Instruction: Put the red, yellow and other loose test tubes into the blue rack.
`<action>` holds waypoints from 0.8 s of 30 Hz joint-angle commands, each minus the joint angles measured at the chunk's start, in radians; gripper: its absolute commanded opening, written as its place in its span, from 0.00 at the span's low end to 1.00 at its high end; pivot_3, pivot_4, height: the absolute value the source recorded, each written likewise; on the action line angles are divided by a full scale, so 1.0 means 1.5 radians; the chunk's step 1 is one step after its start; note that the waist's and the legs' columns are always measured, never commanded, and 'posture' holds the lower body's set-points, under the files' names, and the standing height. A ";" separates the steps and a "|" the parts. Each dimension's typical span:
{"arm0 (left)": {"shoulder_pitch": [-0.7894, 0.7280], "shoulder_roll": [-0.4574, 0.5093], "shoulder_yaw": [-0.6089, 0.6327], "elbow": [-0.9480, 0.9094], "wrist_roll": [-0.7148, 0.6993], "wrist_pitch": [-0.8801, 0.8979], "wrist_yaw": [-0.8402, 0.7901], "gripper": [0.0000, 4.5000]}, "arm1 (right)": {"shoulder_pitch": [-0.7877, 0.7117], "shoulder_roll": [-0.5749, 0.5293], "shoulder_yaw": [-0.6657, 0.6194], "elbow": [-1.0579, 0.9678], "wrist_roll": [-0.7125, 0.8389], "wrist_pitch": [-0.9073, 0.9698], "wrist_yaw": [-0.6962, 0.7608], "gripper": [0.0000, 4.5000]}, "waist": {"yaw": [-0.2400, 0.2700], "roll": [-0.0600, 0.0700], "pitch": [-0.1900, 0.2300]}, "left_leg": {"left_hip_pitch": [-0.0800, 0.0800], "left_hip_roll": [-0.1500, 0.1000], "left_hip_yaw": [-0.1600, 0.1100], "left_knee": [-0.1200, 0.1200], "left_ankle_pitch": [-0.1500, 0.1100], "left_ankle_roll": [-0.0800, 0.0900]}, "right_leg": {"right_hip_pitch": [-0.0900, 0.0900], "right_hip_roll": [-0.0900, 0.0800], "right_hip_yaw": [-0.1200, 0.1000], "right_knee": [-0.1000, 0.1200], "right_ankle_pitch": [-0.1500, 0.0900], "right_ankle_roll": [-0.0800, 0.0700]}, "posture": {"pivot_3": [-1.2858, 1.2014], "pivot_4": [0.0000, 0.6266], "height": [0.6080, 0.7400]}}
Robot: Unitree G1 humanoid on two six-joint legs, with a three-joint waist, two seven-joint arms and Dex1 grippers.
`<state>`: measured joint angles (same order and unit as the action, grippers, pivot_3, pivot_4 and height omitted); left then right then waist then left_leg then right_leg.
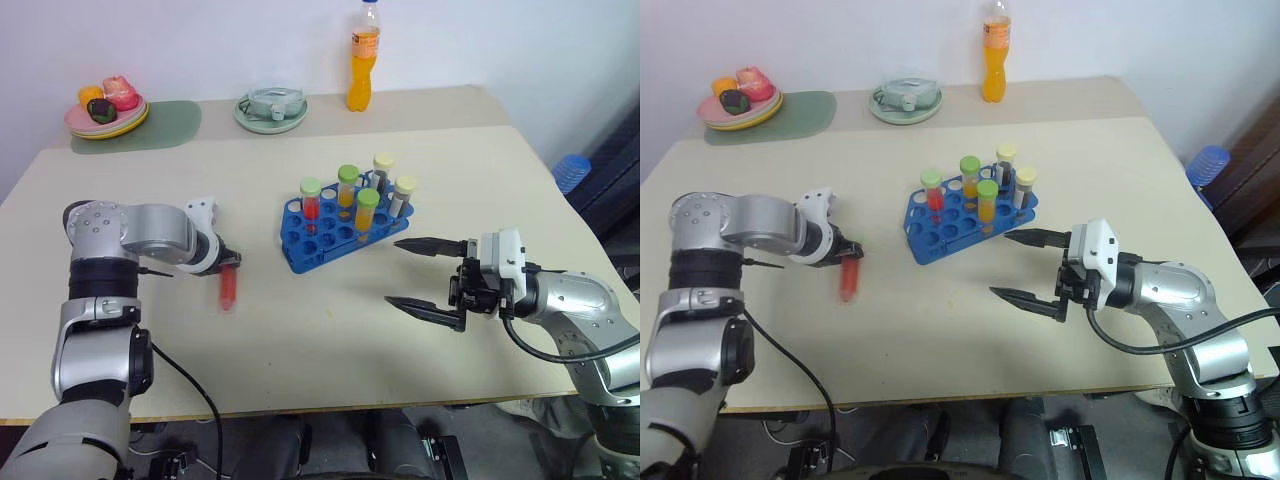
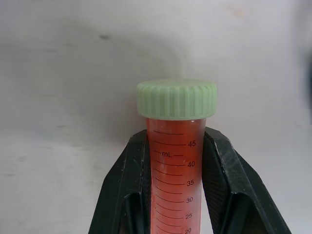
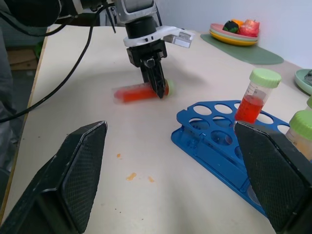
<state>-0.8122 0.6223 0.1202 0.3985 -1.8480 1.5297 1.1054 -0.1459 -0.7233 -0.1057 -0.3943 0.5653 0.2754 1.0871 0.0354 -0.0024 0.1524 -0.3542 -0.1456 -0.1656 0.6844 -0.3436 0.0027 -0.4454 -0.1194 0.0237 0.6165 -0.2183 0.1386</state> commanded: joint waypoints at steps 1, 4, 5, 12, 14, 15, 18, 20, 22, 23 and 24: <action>0.021 0.060 -0.028 -0.118 -0.076 -0.039 -0.063 0.18 | -0.006 0.007 -0.011 0.006 0.008 -0.017 0.001 0.95 | -0.001 0.000 0.000 | 0.000 0.000 0.000 0.000 0.000 0.000 | 0.000 0.000 0.000 0.000 0.000 0.000 | 0.52 0.24 1.00; 0.059 0.097 -0.036 -0.219 -0.072 -0.050 -0.176 0.18 | -0.005 0.009 -0.014 0.012 0.007 -0.018 -0.004 0.95 | 0.000 0.000 0.000 | 0.000 0.000 0.000 0.000 0.000 0.000 | 0.000 0.000 0.000 0.000 0.000 0.000 | 0.52 0.24 1.00; 0.070 0.102 -0.032 -0.256 -0.057 -0.055 -0.218 0.18 | -0.004 0.010 -0.015 0.012 0.007 -0.017 -0.007 0.95 | 0.001 0.000 0.000 | 0.000 0.000 0.000 0.000 0.000 0.000 | 0.000 0.000 0.000 0.000 0.000 0.000 | 0.52 0.24 1.00; 0.168 0.097 -0.018 -0.530 0.313 -0.292 -0.703 0.18 | 0.007 0.010 -0.021 0.007 0.003 -0.019 -0.024 0.95 | 0.002 0.000 0.000 | 0.000 0.000 0.002 -0.001 0.000 0.000 | 0.000 0.000 0.000 -0.001 0.000 0.000 | 0.52 0.24 1.00; 0.189 0.099 -0.046 -0.564 0.439 -0.385 -0.772 0.18 | 0.009 0.009 -0.023 0.006 0.003 -0.019 -0.028 0.95 | 0.002 0.000 0.000 | 0.000 0.001 0.002 -0.001 0.000 0.000 | 0.001 0.000 0.000 -0.001 0.000 0.000 | 0.52 0.24 1.00; 0.197 0.094 -0.057 -0.574 0.501 -0.438 -0.805 0.18 | 0.009 0.008 -0.026 0.005 0.004 -0.019 -0.030 0.95 | 0.002 0.001 0.000 | 0.000 0.001 0.002 -0.001 0.000 0.000 | 0.001 0.000 0.000 -0.001 0.000 0.000 | 0.52 0.24 1.00; 0.217 0.050 -0.092 -0.564 0.648 -0.580 -0.878 0.18 | 0.014 0.005 -0.030 -0.002 0.002 -0.017 -0.041 0.95 | 0.004 0.000 0.000 | 0.000 0.001 0.002 -0.001 0.000 0.000 | 0.001 0.000 0.000 -0.002 0.000 0.000 | 0.52 0.24 1.00; 0.230 0.020 -0.121 -0.552 0.748 -0.687 -0.927 0.18 | 0.018 0.007 -0.033 -0.011 0.002 -0.014 -0.052 0.95 | 0.005 0.000 0.000 | 0.000 0.001 0.002 -0.001 0.000 0.000 | 0.001 0.000 0.000 -0.002 0.000 0.000 | 0.52 0.24 1.00; 0.241 -0.011 -0.157 -0.528 0.834 -0.781 -0.971 0.18 | 0.023 0.006 -0.035 -0.022 0.004 -0.008 -0.063 0.95 | 0.005 0.000 0.000 | -0.001 0.001 0.002 -0.001 0.000 0.000 | 0.001 0.000 0.000 -0.003 0.000 0.000 | 0.52 0.24 1.00; 0.246 -0.026 -0.176 -0.511 0.877 -0.830 -0.992 0.18 | 0.025 0.005 -0.037 -0.026 0.005 -0.005 -0.066 0.95 | 0.004 0.000 0.000 | -0.001 0.001 0.002 -0.001 0.000 0.000 | 0.001 0.000 0.000 -0.003 0.000 0.000 | 0.52 0.24 1.00; 0.249 -0.041 -0.191 -0.495 0.911 -0.872 -1.012 0.18 | 0.028 0.003 -0.040 -0.030 0.007 -0.002 -0.070 0.95 | 0.004 0.000 0.000 | 0.000 0.001 0.002 -0.001 0.000 0.000 | 0.001 0.000 0.000 -0.003 0.000 0.000 | 0.52 0.24 1.00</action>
<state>-0.4393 0.5745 -0.1439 -0.3516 -0.5733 0.3384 -0.3649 -0.1045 -0.7143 -0.1332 -0.3961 0.5629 0.2765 0.9948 0.0413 -0.0018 0.1523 -0.3547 -0.1443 -0.1628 0.6827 -0.3437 0.0030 -0.4437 -0.1193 0.0236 0.6120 -0.2183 0.1383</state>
